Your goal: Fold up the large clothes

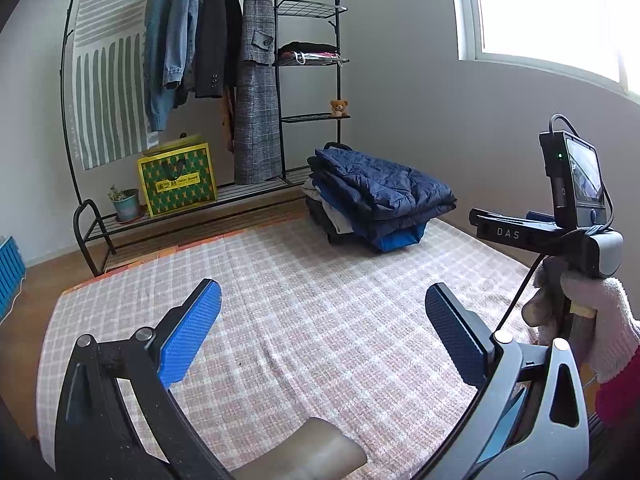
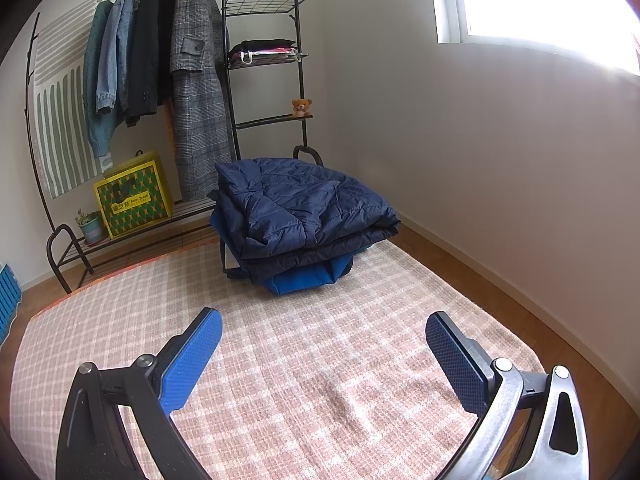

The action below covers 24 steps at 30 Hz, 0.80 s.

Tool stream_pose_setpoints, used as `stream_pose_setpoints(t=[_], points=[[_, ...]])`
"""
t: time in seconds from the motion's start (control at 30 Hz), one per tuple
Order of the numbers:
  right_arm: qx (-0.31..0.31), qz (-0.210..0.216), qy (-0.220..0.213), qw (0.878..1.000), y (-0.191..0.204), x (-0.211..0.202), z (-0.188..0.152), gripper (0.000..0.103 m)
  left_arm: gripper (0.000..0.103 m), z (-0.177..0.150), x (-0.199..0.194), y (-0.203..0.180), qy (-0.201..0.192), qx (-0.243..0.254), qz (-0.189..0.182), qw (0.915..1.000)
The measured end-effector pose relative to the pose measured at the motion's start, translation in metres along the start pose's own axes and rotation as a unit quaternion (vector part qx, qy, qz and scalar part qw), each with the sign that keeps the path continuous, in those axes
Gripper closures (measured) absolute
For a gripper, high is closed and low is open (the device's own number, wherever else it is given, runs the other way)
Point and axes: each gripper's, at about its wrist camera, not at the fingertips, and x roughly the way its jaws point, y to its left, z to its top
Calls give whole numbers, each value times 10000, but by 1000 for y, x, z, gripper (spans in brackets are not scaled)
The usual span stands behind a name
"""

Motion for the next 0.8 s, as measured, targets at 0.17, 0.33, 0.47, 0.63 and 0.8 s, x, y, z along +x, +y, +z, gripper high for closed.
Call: stream_pose_setpoints(t=[0.17, 0.33, 0.47, 0.63, 0.8], points=[[-8, 0, -3, 10000, 0, 0, 0, 0, 0, 0, 0, 1, -4, 10, 13, 10000], [-10, 7, 11, 10000, 1, 0, -1, 0, 0, 0, 0, 2, 7, 5, 2, 10000], [-5, 4, 2, 10000, 1, 0, -1, 0, 0, 0, 0, 2, 1, 4, 7, 10000], [17, -1, 3, 10000, 1, 1, -2, 0, 0, 0, -1, 2, 4, 0, -1, 10000], [4, 5, -2, 10000, 0, 1, -3, 0, 0, -1, 0, 6, 17, -6, 31, 10000]])
